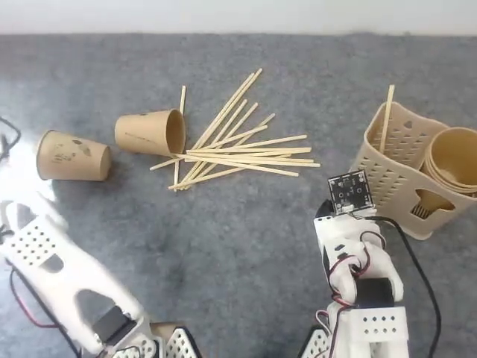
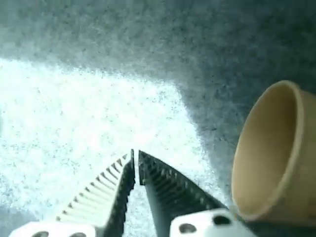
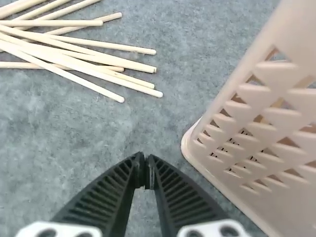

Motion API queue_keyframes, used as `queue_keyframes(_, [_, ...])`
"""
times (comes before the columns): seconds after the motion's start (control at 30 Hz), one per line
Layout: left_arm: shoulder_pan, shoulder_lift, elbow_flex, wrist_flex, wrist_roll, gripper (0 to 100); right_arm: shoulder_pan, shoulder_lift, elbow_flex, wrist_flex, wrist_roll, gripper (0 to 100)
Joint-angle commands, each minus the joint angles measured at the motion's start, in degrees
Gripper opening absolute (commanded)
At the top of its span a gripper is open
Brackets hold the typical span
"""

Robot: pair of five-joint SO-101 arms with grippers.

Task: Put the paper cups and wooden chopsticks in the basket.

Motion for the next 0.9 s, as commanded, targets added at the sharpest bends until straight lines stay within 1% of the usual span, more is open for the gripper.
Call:
queue_keyframes(0.0, [2.64,-0.18,-2.51,-0.62,1.05,1,-0.4,-0.48,-0.53,-1.01,0.97,0.8])
queue_keyframes(0.17, [7.47,-0.26,-3.82,6.59,2.2,1,-0.4,-0.48,0.0,-1.27,1.14,0.8])
queue_keyframes(0.37, [8.79,-0.26,-9.98,14.33,2.55,1,-0.4,-0.48,0.26,-1.98,1.23,0.8])
queue_keyframes(0.47, [8.79,-0.26,-10.59,14.51,2.81,1,-0.4,-0.48,0.26,-1.98,1.23,0.8])
queue_keyframes(0.6, [9.14,-0.35,-6.73,14.51,2.81,1,-0.4,-0.48,0.18,-1.8,1.23,0.8])
queue_keyframes(0.73, [11.25,-0.7,-1.63,14.68,2.81,1,-0.4,-0.48,0.18,-1.8,1.23,0.8])
queue_keyframes(0.87, [13.71,-7.21,6.73,14.68,2.81,1,-0.4,-0.48,0.18,-1.98,1.23,0.8])
